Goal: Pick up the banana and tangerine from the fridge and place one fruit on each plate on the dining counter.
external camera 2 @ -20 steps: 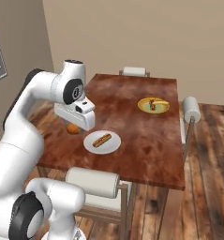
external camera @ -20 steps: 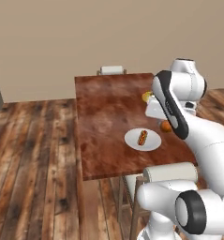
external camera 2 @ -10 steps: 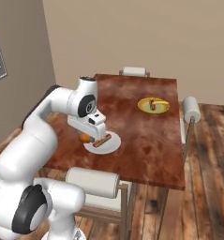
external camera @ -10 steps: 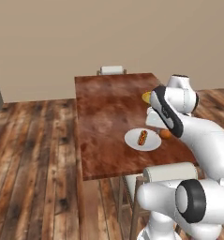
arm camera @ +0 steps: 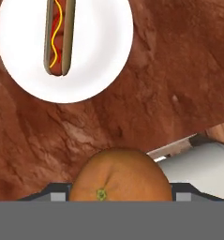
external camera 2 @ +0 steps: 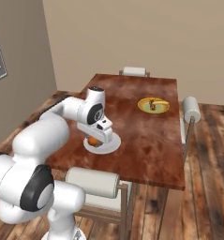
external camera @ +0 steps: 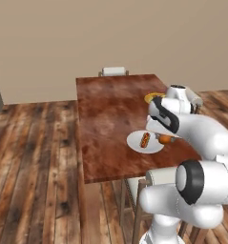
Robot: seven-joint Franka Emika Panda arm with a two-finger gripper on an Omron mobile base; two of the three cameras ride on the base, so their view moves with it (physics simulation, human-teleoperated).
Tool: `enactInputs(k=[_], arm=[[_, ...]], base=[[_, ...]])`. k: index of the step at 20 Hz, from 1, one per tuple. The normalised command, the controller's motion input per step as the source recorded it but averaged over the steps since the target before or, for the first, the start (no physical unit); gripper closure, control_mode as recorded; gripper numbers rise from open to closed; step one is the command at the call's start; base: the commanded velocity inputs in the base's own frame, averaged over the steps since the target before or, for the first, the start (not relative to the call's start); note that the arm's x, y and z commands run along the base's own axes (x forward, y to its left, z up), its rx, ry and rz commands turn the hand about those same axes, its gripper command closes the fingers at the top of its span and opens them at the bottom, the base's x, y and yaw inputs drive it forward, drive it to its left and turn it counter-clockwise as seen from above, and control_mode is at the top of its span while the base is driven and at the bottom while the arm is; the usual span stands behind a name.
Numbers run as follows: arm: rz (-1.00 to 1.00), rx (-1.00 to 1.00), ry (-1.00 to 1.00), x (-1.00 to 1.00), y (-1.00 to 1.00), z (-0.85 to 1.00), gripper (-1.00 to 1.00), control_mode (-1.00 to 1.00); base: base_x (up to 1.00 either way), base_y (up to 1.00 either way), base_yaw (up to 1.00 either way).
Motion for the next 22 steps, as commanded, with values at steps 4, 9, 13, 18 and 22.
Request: enactInputs(k=[4, 9, 13, 18, 22], arm=[[0.0, 0.0, 0.0, 0.42, -0.08, -0.25, 1.0, -1.0], [0.0, 0.0, 0.0, 0.39, -0.03, -0.2, 1.0, -1.0], [0.0, 0.0, 0.0, 0.3, 0.0, -0.25, 1.0, -1.0], [0.0, 0.0, 0.0, 0.22, 0.0, -0.32, 1.0, -1.0], [0.0, 0.0, 0.0, 0.19, 0.0, -0.36, 1.0, -1.0]], base=[[0.0, 0.0, 0.0], [0.0, 0.0, 0.0], [0.0, 0.0, 0.0], [0.0, 0.0, 0.0], [0.0, 0.0, 0.0]])
